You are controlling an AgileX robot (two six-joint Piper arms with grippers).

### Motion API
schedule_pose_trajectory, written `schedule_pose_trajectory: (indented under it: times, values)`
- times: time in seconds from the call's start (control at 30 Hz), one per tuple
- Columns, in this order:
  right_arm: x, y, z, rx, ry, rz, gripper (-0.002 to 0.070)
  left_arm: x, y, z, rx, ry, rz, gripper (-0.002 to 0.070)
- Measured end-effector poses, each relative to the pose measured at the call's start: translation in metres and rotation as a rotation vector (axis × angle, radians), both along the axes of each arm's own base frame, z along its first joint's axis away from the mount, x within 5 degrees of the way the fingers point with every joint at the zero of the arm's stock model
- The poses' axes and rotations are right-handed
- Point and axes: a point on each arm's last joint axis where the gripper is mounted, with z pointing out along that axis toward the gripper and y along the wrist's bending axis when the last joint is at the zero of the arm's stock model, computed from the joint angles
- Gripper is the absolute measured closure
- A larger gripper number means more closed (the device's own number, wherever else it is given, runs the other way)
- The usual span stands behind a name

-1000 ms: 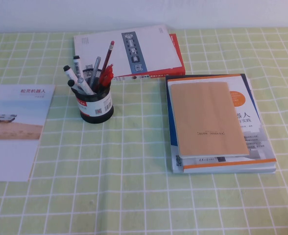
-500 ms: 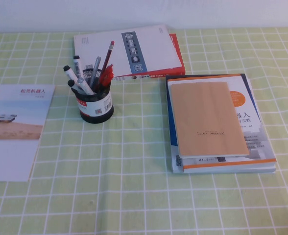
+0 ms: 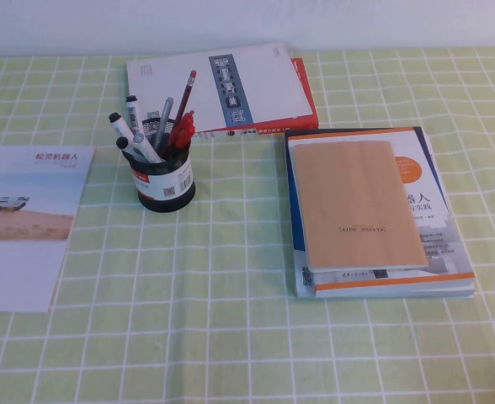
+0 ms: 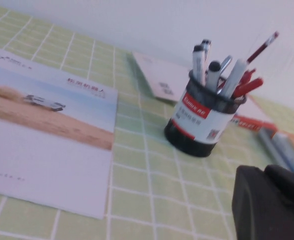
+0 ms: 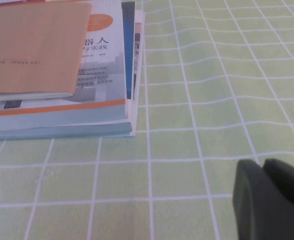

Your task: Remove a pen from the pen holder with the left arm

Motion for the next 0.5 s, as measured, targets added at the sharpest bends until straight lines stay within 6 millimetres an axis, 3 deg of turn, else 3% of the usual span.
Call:
schedule_pose_trajectory:
  times: [0.2,0.43,0.5]
  values:
    - [0.000,0.000,0.000,0.000,0.000,0.000,0.0689,0.001,0.000,0.008,-0.196,-0.045,0.017,0.0676]
    - [0.000,0.000,0.000,0.000,0.000,0.000,0.0689,0.001,0.002,0.012,-0.200,-0.083,0.030,0.0676]
    - [0.000,0.000,0.000,0.000,0.000,0.000,0.0688,0.001,0.000,0.021,-0.150,-0.083,0.014,0.0676]
